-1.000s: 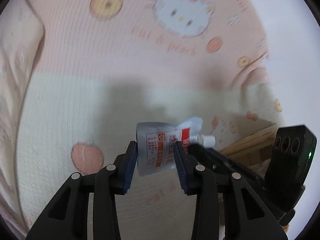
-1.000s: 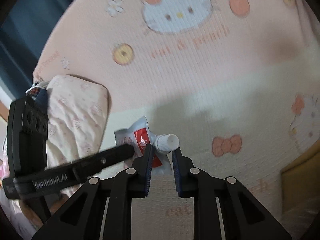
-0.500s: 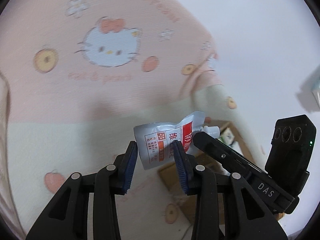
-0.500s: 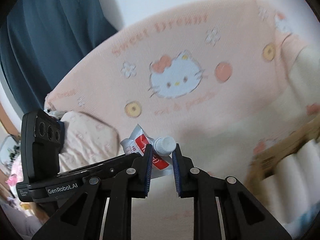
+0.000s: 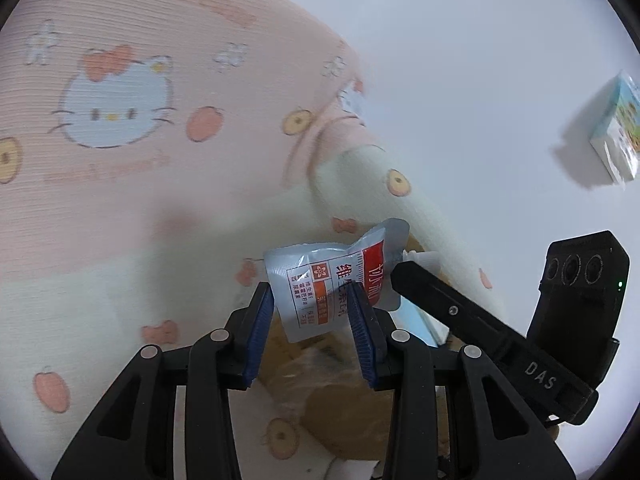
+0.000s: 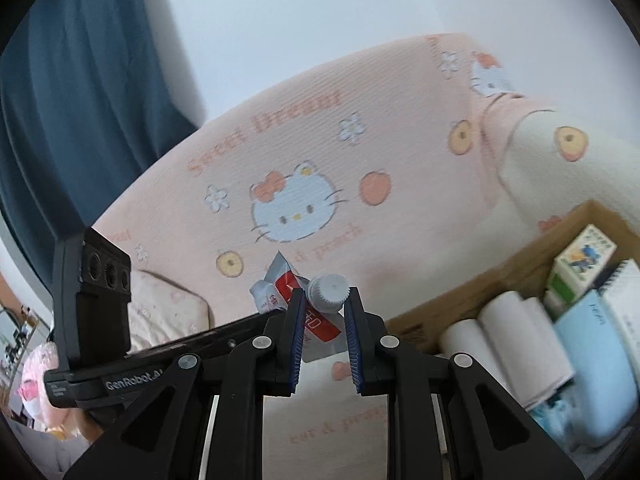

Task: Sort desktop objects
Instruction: 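Lift the sachet with the left tool and carry it over the box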

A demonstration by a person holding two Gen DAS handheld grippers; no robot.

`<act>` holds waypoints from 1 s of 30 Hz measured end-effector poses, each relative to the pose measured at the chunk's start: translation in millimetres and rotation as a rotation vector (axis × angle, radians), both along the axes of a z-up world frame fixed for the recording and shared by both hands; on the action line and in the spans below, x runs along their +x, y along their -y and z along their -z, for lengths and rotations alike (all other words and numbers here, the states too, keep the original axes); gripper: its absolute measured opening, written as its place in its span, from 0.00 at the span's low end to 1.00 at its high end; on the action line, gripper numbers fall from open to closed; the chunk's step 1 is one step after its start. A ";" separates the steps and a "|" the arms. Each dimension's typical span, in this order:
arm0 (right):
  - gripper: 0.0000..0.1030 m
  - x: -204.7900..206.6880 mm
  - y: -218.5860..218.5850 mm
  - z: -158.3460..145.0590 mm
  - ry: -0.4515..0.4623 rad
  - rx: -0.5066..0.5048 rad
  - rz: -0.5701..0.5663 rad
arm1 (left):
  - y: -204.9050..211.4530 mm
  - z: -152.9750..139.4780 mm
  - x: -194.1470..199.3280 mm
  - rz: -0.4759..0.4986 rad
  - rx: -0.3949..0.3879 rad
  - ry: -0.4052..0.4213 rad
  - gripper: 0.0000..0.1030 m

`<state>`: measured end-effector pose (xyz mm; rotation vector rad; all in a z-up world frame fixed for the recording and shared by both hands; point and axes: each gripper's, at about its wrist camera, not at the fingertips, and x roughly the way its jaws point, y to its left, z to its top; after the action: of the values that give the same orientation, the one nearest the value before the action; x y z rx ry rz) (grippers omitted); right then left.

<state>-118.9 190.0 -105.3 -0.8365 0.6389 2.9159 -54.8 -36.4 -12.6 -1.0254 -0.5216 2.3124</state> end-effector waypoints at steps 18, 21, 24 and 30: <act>0.16 82.3 -90.1 0.7 0.048 -0.080 0.211 | -122.5 10.9 14.3 0.234 -0.055 0.048 0.40; 0.16 92.7 -97.5 5.1 0.060 -0.099 0.222 | -134.3 16.6 22.3 0.272 -0.080 0.062 0.40; 0.15 106.7 -106.4 9.5 0.064 -0.118 0.226 | -145.8 22.2 29.7 0.309 -0.118 0.058 0.40; 0.15 122.9 -121.6 22.7 0.105 -0.175 0.231 | -164.9 34.3 43.3 0.368 -0.202 0.064 0.40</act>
<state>4.0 311.6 -128.0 -0.8611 0.9236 2.6207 -11.5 128.5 -46.9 -1.1827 -0.1083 2.0364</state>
